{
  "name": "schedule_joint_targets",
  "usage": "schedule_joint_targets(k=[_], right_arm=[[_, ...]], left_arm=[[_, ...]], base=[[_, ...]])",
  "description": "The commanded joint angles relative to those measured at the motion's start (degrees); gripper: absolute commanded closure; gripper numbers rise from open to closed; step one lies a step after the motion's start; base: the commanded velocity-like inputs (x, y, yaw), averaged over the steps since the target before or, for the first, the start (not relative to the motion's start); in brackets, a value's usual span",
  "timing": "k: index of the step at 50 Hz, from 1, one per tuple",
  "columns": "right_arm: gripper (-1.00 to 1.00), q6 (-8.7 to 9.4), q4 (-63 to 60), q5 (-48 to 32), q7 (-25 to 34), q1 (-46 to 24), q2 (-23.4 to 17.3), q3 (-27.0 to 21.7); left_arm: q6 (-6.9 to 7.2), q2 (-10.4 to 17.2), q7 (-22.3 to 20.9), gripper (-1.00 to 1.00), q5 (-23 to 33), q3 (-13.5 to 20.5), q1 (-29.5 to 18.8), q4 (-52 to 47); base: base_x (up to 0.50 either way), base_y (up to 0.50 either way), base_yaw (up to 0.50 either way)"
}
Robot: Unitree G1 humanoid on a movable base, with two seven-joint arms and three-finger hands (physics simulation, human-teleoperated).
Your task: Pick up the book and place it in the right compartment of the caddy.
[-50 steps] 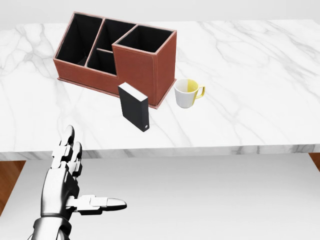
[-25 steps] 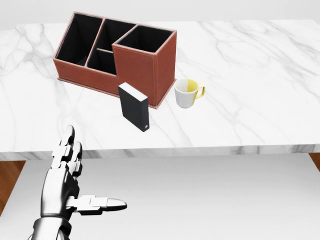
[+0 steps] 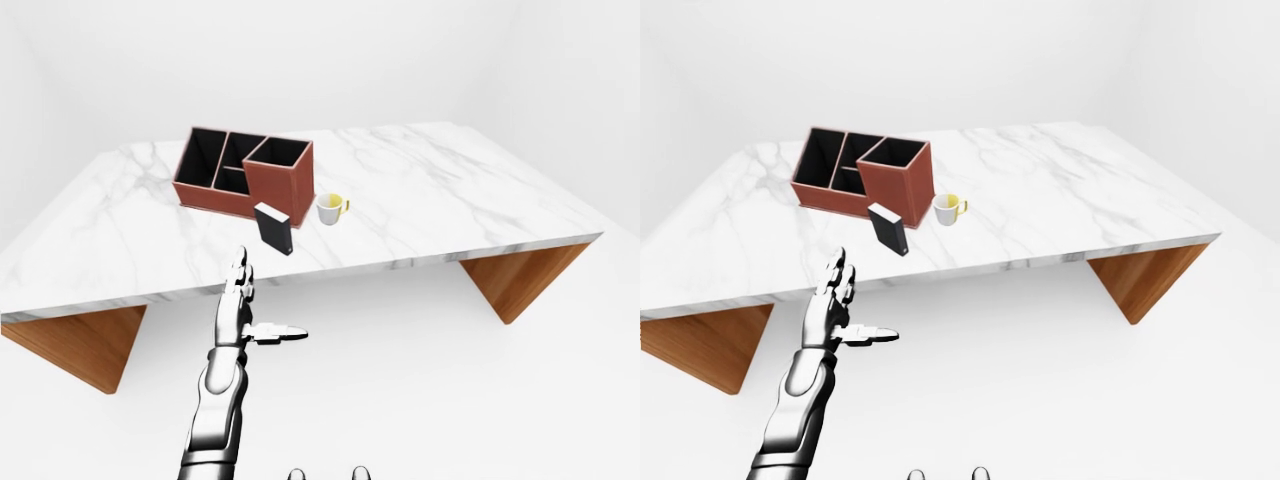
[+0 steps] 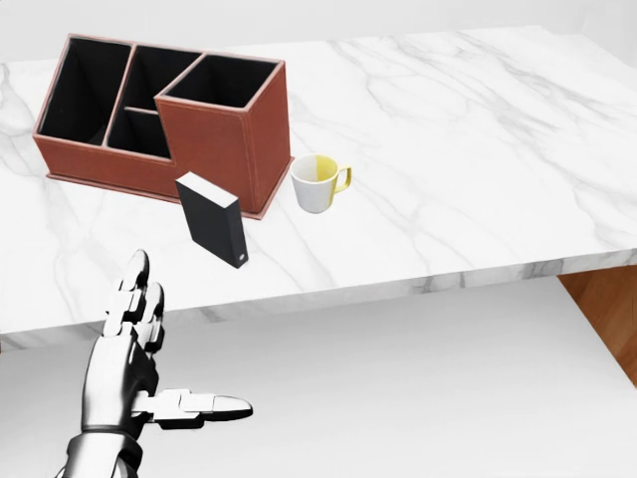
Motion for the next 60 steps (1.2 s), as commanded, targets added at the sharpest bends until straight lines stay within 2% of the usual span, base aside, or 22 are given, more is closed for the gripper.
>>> schedule_joint_targets(k=[1,49,60], right_arm=[[-1.0,0.0,0.3,0.1,0.2,0.1,0.0,0.1],[-1.0,0.0,0.5,-0.4,0.6,0.0,0.1,0.0],[-1.0,0.0,0.0,-0.8,0.2,0.0,0.0,-0.1]], left_arm=[[0.0,0.0,0.0,-1.0,0.0,0.0,-0.1,0.6],[0.0,-0.1,-0.1,-1.0,0.0,-0.2,0.4,-0.9],[0.0,-0.1,-0.1,-1.0,0.0,-0.1,0.0,0.0]], base=[[0.0,0.0,-0.41],[0.0,0.0,-0.41],[0.0,0.0,-0.14]])
